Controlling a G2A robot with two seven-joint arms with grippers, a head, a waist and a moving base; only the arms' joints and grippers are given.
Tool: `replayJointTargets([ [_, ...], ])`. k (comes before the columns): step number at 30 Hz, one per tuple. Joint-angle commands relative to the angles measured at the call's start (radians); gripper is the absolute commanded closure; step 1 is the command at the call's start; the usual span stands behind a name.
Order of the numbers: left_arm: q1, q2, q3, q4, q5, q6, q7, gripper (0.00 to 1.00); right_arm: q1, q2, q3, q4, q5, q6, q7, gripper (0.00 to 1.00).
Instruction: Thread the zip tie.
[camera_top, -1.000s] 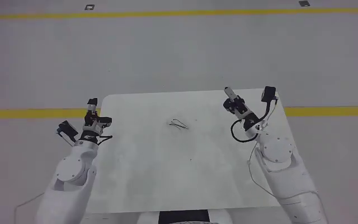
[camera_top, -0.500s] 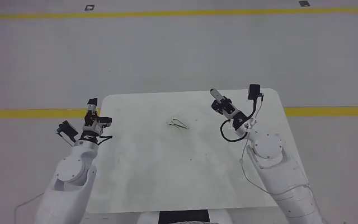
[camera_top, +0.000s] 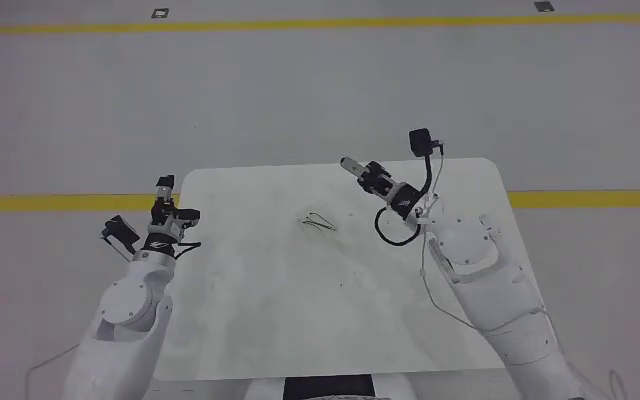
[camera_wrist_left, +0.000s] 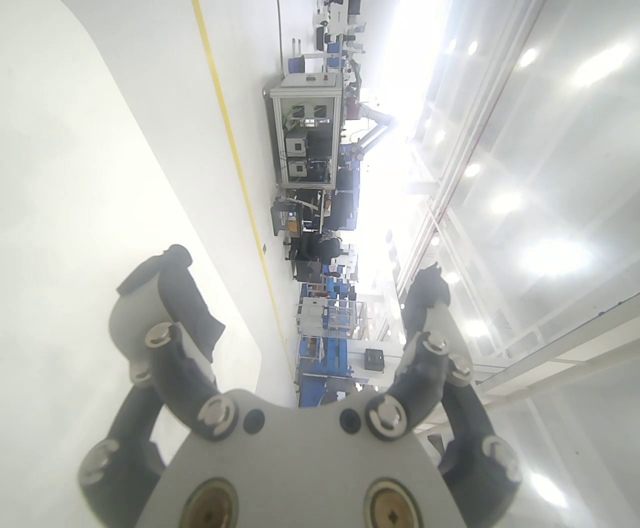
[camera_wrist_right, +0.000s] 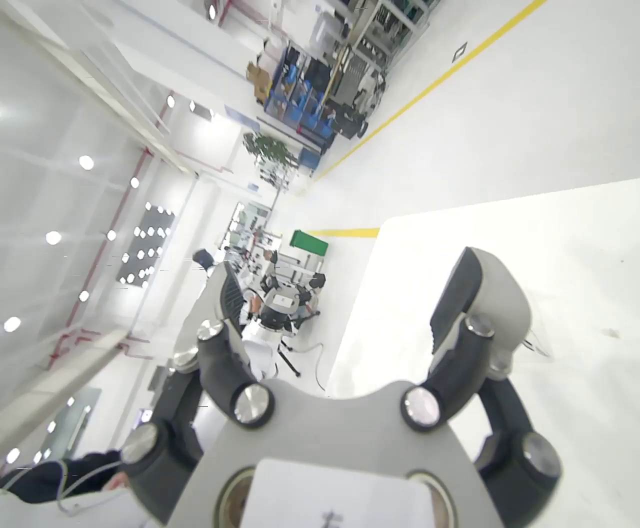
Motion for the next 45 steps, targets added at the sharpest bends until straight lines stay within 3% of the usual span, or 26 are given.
replayJointTargets([
  [1,0.0,0.0,0.0,0.0,0.0,0.0,0.0,0.0,0.071,-0.007,-0.06,0.036,-0.06,-0.005,0.056,0.0],
  [6,0.0,0.0,0.0,0.0,0.0,0.0,0.0,0.0,0.196,-0.03,-0.183,0.129,-0.149,-0.044,0.144,0.0],
  [9,0.0,0.0,0.0,0.0,0.0,0.0,0.0,0.0,0.252,-0.041,-0.259,0.173,-0.256,-0.069,0.201,0.0],
  [20,0.0,0.0,0.0,0.0,0.0,0.0,0.0,0.0,0.252,-0.041,-0.259,0.173,-0.256,-0.069,0.201,0.0],
  [22,0.0,0.0,0.0,0.0,0.0,0.0,0.0,0.0,0.295,-0.043,-0.287,0.185,-0.298,-0.135,0.27,0.0],
  [29,0.0,0.0,0.0,0.0,0.0,0.0,0.0,0.0,0.494,-0.09,-0.4,0.399,-0.303,-0.291,0.412,0.0],
  [32,0.0,0.0,0.0,0.0,0.0,0.0,0.0,0.0,0.556,-0.119,-0.468,0.473,-0.321,-0.318,0.44,0.0],
  [34,0.0,0.0,0.0,0.0,0.0,0.0,0.0,0.0,0.572,-0.14,-0.5,0.516,-0.287,-0.319,0.437,0.0],
  [38,0.0,0.0,0.0,0.0,0.0,0.0,0.0,0.0,0.599,-0.177,-0.583,0.58,-0.373,-0.277,0.406,0.0],
  [45,0.0,0.0,0.0,0.0,0.0,0.0,0.0,0.0,0.599,-0.177,-0.583,0.58,-0.373,-0.277,0.406,0.0],
])
